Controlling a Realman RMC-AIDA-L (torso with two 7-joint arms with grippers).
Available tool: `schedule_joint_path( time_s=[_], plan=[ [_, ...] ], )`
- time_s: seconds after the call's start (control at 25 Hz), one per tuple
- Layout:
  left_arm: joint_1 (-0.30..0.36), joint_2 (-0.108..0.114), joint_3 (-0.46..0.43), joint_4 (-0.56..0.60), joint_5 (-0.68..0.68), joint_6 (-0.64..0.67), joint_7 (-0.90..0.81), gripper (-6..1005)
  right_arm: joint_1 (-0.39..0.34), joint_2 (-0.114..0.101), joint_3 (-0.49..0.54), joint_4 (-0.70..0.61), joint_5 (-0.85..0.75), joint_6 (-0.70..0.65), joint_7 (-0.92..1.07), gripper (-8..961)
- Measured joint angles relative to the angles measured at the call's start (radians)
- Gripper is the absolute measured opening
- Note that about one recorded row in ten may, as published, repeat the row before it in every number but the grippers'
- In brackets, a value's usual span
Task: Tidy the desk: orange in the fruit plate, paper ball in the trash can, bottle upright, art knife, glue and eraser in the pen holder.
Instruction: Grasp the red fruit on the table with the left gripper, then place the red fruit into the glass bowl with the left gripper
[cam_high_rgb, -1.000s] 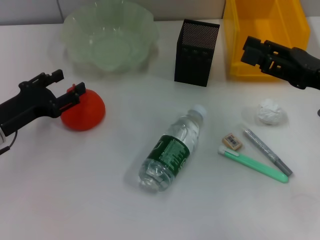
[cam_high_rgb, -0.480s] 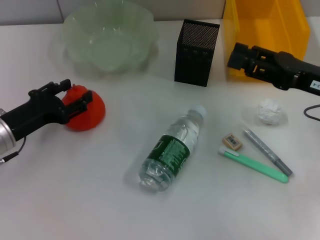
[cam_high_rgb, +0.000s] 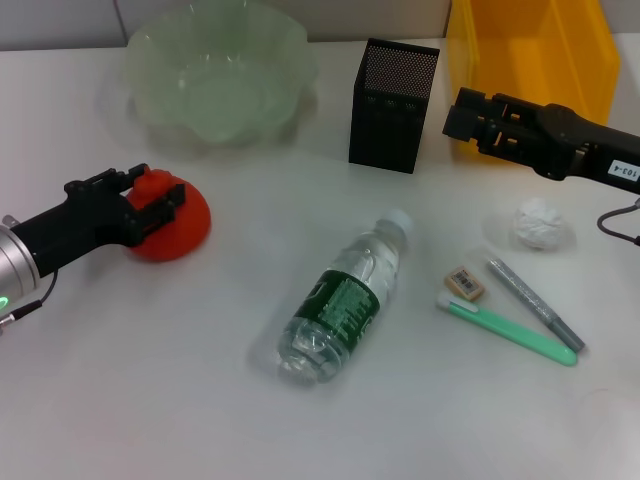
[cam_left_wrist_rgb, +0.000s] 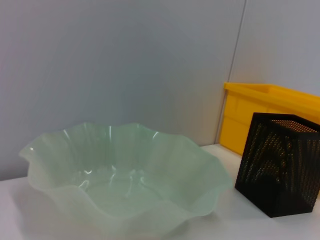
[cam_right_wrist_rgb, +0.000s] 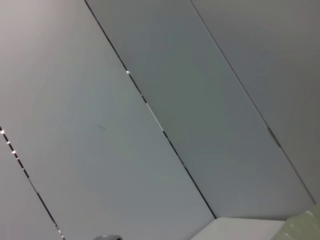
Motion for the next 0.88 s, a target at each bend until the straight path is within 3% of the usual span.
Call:
schedule_joint_path(
  time_s=[0.4, 0.44, 0.76, 0.88],
  plan=[
    [0.001, 0.007, 0.013, 0.047, 0.009, 0.008, -0.1, 582, -0.008, -0.001, 0.002, 0.0, 0.004, 0.005, 0.0, 678],
    [0.005, 0.007, 0.014, 0.078, 0.007, 0.047, -0.136, 354, -0.008, -0.001, 0.003, 0.0, 0.004, 0.007, 0.0, 678],
    [-0.012, 0.002, 0.007, 0.186, -0.043, 0.198, -0.232, 232, -0.006, 0.008, 0.009, 0.004, 0.005, 0.011, 0.0, 678],
    [-0.054, 0.002, 0.012, 0.206, -0.112, 0.198, -0.231, 196, -0.004, 0.011, 0.009, 0.005, 0.006, 0.011, 0.0, 677]
  ],
)
